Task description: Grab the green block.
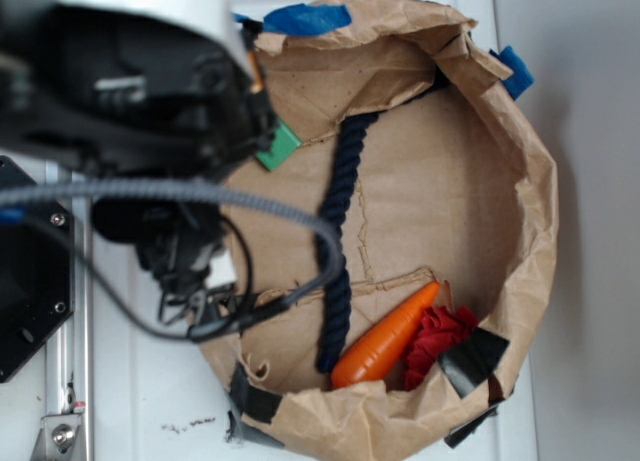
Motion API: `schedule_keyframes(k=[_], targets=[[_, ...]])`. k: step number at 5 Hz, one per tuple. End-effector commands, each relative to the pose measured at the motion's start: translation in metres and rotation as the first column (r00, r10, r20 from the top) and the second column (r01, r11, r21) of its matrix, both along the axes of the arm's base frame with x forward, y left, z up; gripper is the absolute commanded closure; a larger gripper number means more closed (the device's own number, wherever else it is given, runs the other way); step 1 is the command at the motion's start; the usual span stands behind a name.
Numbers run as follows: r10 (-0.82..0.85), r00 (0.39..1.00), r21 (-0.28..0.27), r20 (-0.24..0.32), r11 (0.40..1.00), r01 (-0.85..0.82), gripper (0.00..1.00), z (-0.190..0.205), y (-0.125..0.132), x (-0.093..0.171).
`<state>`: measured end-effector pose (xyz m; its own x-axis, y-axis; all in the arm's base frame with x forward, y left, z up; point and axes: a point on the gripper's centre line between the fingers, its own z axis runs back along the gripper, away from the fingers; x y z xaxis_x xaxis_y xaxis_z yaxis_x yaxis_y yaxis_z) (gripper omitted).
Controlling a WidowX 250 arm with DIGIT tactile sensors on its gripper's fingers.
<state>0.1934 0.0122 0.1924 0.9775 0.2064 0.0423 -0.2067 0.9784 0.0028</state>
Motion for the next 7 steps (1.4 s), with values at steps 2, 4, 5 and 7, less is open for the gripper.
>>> schedule_keyframes(k=[2, 4, 5, 7], targets=[[-0.348, 0.932, -0.022, 0.105, 0.936, 0.352, 0.0, -0.004, 0.006, 0.008], [-0.643, 0.76, -0.16, 0.093, 0.744, 0.649, 0.0, -0.023, 0.009, 0.026], [-0.67, 0.739, -0.212, 0.066, 0.714, 0.667, 0.0, -0.026, 0.023, 0.042], [-0.749, 0.661, -0.126, 0.048, 0.652, 0.748, 0.0, -0.053, 0.023, 0.04]])
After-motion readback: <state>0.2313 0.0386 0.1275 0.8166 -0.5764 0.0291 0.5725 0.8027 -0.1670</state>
